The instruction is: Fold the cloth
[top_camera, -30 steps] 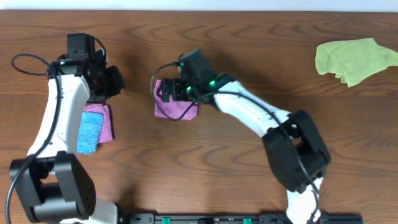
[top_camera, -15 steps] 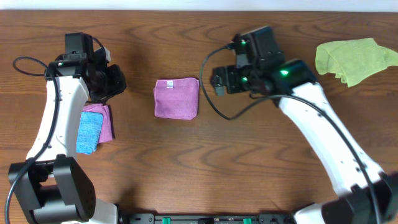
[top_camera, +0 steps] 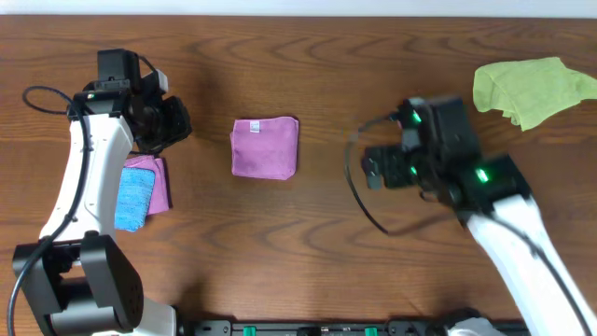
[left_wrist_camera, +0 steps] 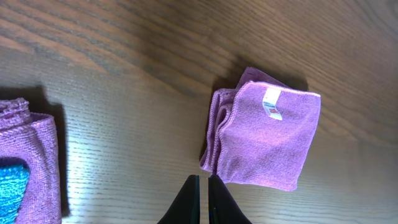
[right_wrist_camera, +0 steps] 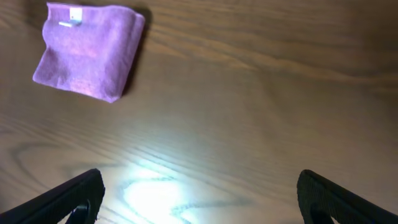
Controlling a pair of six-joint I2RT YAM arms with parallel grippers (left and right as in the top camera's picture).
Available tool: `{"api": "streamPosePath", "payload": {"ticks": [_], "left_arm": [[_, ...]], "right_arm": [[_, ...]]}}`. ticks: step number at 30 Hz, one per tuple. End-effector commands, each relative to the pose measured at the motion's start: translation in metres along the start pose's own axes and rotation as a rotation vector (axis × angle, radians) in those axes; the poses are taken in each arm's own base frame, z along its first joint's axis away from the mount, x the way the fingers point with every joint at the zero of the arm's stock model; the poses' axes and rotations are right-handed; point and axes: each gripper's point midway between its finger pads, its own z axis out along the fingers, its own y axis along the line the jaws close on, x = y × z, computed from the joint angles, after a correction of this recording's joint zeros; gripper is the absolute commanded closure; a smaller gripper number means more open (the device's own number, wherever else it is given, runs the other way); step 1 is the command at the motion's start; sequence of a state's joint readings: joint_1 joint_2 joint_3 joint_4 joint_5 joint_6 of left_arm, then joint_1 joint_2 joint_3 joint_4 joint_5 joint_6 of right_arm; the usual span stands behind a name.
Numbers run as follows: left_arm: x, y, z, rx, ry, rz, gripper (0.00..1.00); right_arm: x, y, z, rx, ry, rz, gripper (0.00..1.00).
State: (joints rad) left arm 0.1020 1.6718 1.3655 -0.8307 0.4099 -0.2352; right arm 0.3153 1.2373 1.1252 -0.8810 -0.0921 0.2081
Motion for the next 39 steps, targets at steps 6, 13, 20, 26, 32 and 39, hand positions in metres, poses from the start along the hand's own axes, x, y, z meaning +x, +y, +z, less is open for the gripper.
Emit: {"api": "streamPosePath", "payload": {"ticks": [6, 13, 20, 26, 32, 39], "left_arm": [[0.004, -0.004, 0.000, 0.033, 0.014, -0.003, 0.93], [0.006, -0.011, -0.001, 0.076, 0.028, -0.003, 0.93], [0.010, -0.015, -0.001, 0.092, 0.044, -0.006, 0.92], [0.022, -0.021, -0.002, 0.126, 0.106, -0.136, 0.86], [0.034, -0.019, 0.000, 0.113, 0.158, -0.275, 0.75], [0.077, -0.007, 0.033, 0.119, 0.272, -0.362, 0.71]], "right_arm": [[0.056, -0.039, -0.023, 0.074, -0.110, 0.198, 0.01], [0.106, -0.067, -0.018, 0.187, -0.107, 0.325, 0.01], [0.126, -0.106, -0.027, 0.418, -0.111, 0.404, 0.01], [0.124, -0.111, -0.030, 0.448, -0.128, 0.402, 0.01], [0.124, -0.111, -0.030, 0.447, -0.128, 0.401, 0.01], [0.124, -0.111, -0.030, 0.447, -0.127, 0.401, 0.01]]}}
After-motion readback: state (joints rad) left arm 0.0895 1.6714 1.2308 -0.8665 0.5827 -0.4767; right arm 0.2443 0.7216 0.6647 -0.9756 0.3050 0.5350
